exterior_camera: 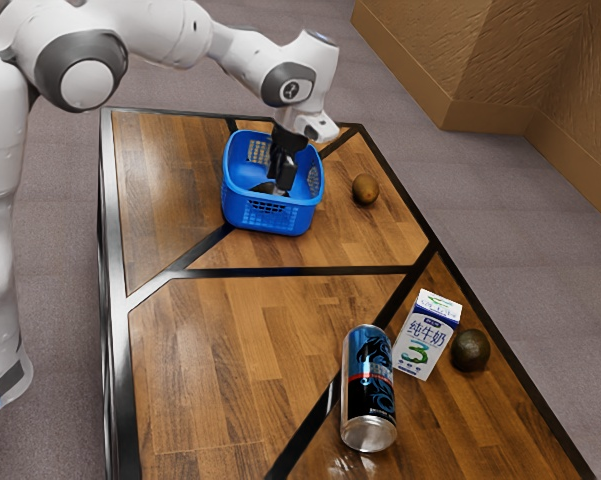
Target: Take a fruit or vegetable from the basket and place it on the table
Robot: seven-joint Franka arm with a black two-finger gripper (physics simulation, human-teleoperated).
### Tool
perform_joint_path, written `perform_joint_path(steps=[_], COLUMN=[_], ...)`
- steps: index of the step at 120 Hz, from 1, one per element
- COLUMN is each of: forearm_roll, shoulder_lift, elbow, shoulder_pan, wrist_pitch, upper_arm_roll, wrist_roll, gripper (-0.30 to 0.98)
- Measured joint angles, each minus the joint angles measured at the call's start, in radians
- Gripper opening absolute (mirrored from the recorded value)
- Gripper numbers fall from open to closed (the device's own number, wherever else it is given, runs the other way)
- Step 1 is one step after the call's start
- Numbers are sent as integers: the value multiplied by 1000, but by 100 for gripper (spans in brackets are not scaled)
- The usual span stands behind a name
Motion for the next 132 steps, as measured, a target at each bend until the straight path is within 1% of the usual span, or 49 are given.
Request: perform_joint_path(steps=[65,74,88,97,104,114,132], forearm_roll=[-14,-14,-14,-12,-8,-3,15], shoulder_lift=[29,31,31,30,26,4,-30], elbow=[-24,-23,-22,-20,-19,-14,79], shoulder_pan=[7,9,9,9,9,6,8], wrist_pitch=[12,12,12,11,6,-32,-175], upper_arm_roll=[-2,-2,-2,-2,-5,-12,-11], wrist_roll=[3,3,3,3,2,0,-7], gripper=[63,57,42,38,36,37,36])
